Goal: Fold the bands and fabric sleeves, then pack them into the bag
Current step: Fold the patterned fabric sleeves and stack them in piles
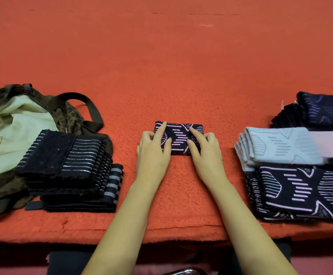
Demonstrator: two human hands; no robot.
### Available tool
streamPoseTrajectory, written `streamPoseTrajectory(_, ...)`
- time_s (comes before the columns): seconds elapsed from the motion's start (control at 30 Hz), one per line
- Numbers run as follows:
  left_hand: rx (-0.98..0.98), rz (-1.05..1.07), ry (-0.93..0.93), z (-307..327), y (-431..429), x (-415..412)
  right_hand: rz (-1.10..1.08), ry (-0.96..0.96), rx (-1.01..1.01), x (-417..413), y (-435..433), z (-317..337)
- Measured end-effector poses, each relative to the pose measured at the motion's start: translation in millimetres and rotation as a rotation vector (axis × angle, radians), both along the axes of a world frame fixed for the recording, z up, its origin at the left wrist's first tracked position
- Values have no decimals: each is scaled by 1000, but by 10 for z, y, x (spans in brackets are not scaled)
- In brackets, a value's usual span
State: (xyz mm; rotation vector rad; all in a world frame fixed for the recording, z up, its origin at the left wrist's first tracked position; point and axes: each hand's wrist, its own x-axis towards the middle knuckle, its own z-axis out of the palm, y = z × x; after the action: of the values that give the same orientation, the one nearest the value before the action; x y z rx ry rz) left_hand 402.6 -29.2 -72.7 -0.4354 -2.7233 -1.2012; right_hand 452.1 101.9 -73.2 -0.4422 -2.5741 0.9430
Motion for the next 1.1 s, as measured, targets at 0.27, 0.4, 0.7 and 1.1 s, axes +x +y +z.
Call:
streamPoseTrajectory(0.27, -219, 134, 94, -47, 39, 14, -155, -44, 153, 1, -64, 16)
streamPoseTrajectory(0.4, -298, 146, 87, -55, 39, 17, -169, -136, 211, 2, -48, 13)
streamPoseTrajectory(0.7, -183, 24, -26, -22, -25, 7, -122, -77, 126, 27, -18, 17)
streamPoseTrajectory(1.1, -218, 28, -29, -11, -16, -12, -124, -121, 143, -1, -39, 28)
